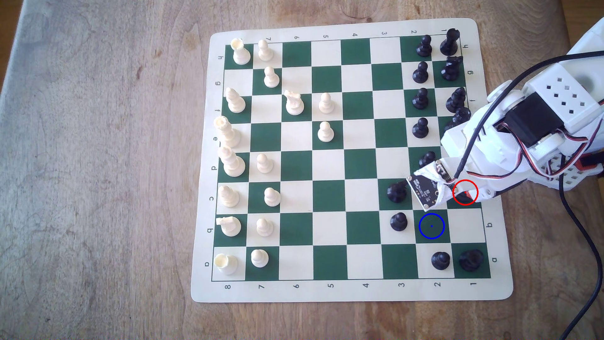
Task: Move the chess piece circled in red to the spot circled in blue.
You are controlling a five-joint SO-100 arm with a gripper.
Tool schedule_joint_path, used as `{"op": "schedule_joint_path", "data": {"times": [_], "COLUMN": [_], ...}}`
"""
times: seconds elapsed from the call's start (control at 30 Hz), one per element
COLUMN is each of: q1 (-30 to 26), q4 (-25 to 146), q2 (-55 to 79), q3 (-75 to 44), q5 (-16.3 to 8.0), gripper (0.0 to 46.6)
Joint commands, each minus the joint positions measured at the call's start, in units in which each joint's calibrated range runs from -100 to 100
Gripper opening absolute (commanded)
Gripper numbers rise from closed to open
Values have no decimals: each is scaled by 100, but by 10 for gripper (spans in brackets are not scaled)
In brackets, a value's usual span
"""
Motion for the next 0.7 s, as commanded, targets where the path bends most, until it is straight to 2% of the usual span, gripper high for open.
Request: {"op": "schedule_joint_path", "data": {"times": [0.0, 0.27, 0.5, 0.67], "q1": [-21, -29, -287, -303], "q4": [19, 273, 903, 887], "q2": [-119, -179, -51, 288], "q3": [-73, -426, -1931, -2593], "q5": [-20, -44, -225, -269], "gripper": [41, 14, 10, 7]}}
